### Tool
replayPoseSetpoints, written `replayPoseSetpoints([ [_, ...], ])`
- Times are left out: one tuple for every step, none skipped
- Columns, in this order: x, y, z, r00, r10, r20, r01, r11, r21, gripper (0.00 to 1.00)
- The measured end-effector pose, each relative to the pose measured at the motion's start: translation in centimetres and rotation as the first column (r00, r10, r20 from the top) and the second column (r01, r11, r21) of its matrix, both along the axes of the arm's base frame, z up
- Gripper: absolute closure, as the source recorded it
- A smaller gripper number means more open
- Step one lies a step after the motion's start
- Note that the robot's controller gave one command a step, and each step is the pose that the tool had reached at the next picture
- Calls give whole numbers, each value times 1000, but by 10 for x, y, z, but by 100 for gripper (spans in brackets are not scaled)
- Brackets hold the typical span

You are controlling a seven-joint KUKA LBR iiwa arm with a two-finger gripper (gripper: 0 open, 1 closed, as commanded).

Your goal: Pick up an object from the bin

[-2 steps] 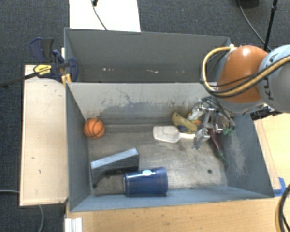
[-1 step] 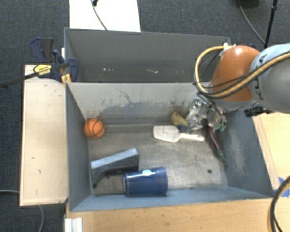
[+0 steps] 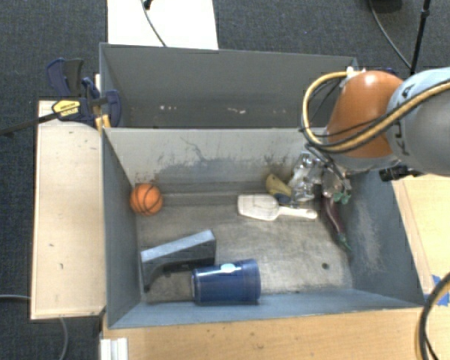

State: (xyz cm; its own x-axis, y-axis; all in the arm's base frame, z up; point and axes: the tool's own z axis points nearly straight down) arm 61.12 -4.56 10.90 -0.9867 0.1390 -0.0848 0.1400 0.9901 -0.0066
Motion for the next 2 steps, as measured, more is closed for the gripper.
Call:
replayPoseSetpoints([
  [-1,-2,2,1000,-1,-1,1,1000,4,100],
  [-2,-2,2,1000,0,-1,0,1000,4,100],
])
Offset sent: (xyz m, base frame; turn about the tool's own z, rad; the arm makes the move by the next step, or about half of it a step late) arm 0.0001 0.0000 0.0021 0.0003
